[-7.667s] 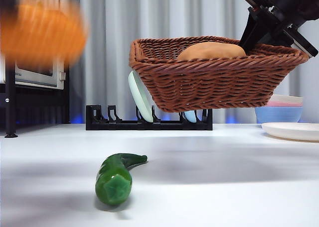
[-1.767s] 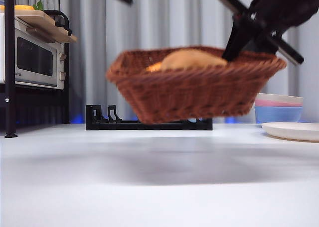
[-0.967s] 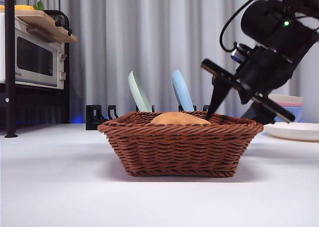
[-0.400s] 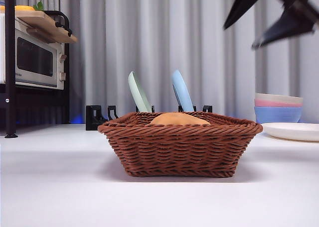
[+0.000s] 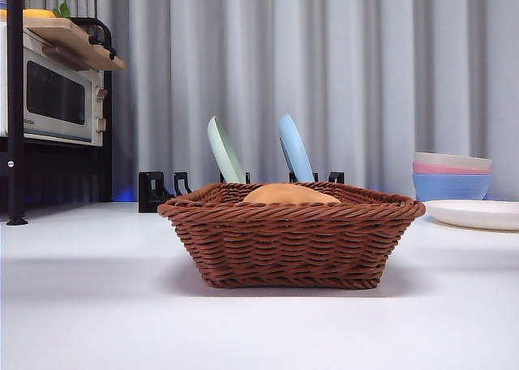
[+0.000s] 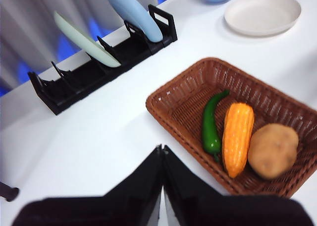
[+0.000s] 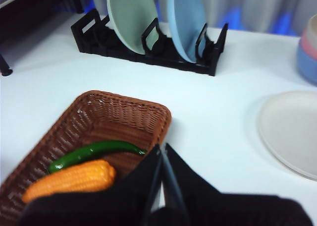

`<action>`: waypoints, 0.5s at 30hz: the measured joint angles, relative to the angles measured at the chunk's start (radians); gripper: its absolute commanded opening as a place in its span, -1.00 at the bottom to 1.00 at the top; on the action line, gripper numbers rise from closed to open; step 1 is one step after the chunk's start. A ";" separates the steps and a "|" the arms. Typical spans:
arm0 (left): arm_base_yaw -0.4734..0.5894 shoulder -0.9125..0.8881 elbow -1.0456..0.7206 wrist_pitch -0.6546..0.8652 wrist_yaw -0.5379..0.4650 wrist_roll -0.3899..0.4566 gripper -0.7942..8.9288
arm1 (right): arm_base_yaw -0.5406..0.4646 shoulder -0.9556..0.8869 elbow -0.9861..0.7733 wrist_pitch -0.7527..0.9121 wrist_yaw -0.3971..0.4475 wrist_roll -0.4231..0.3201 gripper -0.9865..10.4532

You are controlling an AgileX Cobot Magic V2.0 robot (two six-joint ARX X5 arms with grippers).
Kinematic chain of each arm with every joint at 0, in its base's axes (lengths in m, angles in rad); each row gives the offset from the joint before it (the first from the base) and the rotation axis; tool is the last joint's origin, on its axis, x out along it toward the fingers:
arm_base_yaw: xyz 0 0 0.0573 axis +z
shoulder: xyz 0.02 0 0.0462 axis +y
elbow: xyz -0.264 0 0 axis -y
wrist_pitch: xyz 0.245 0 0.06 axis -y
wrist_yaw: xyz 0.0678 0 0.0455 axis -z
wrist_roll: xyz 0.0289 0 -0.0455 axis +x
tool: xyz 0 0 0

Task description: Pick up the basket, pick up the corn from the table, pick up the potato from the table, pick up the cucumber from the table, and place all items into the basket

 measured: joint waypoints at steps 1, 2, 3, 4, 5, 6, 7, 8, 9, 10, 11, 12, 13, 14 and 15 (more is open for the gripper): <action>0.000 -0.032 -0.064 0.037 0.000 -0.001 -0.85 | 0.001 -0.030 -0.033 0.012 0.010 -0.004 -0.85; 0.000 -0.060 -0.117 0.068 0.000 -0.004 -0.85 | 0.001 -0.056 -0.063 0.018 0.018 -0.006 -0.85; 0.000 -0.092 -0.177 0.098 0.000 -0.010 -0.85 | 0.001 -0.087 -0.099 0.027 0.021 -0.008 -0.85; 0.000 -0.126 -0.235 0.127 0.000 -0.019 -0.85 | 0.001 -0.121 -0.137 0.036 0.027 -0.008 -0.85; 0.000 -0.154 -0.280 0.147 0.000 -0.027 -0.85 | 0.001 -0.150 -0.171 0.046 0.031 -0.008 -0.85; 0.000 -0.187 -0.330 0.169 0.000 -0.039 -0.85 | 0.001 -0.188 -0.208 0.055 0.039 -0.008 -0.85; 0.000 -0.217 -0.371 0.185 -0.001 -0.053 -0.85 | 0.001 -0.222 -0.237 0.054 0.043 -0.008 -0.85; 0.000 -0.237 -0.398 0.190 -0.003 -0.065 -0.85 | 0.001 -0.248 -0.255 0.050 0.044 -0.008 -0.84; 0.000 -0.249 -0.415 0.185 -0.007 -0.076 -0.84 | 0.001 -0.268 -0.263 0.037 0.044 -0.004 -0.82; 0.000 -0.255 -0.418 0.178 -0.013 -0.085 -0.84 | 0.001 -0.281 -0.264 0.034 0.045 0.005 -0.82; 0.000 -0.256 -0.418 0.178 -0.017 -0.090 -0.84 | 0.001 -0.287 -0.264 0.043 0.046 0.018 -0.83; 0.000 -0.258 -0.415 0.168 -0.021 -0.092 -0.84 | 0.001 -0.291 -0.264 0.050 0.047 0.040 -0.82; 0.000 -0.258 -0.413 0.142 -0.022 -0.097 -0.84 | 0.001 -0.294 -0.264 0.051 0.047 0.060 -0.82; 0.000 -0.259 -0.413 0.113 -0.022 -0.098 -0.84 | 0.001 -0.294 -0.264 0.050 0.047 0.074 -0.82; 0.000 -0.259 -0.413 0.073 -0.022 -0.098 -0.84 | 0.001 -0.294 -0.264 0.049 0.047 0.085 -0.82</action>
